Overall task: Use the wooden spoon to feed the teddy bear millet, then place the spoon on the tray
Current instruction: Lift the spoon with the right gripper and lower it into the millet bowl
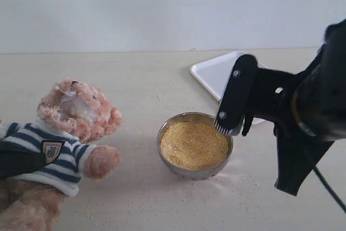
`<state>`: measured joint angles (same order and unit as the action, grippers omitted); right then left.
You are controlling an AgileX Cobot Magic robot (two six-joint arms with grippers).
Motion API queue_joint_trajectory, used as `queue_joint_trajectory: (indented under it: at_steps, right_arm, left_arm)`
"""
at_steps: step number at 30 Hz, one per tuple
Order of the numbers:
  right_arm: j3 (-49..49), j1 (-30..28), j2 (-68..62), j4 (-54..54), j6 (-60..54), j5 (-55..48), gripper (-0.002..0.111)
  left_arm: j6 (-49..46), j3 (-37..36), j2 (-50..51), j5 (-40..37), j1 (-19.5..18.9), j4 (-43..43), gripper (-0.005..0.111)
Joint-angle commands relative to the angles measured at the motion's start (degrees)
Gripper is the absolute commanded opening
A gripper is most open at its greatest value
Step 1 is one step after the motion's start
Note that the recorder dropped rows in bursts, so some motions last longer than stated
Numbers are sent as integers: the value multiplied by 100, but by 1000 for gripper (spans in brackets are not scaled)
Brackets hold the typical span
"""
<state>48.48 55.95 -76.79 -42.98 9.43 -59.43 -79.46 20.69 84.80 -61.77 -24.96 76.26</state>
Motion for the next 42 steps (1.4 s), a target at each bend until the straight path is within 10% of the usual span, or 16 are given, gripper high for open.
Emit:
queue_joint_trajectory:
  at_steps: [1, 42]
  right_arm:
    - [28, 410, -578, -602, 128, -433, 0]
    - [822, 804, -2503, -103, 1265, -124, 0]
  left_arm:
    - [-51, 4, -4, -94, -13, 128, 5]
    - [-51, 4, -4, -94, -13, 128, 5]
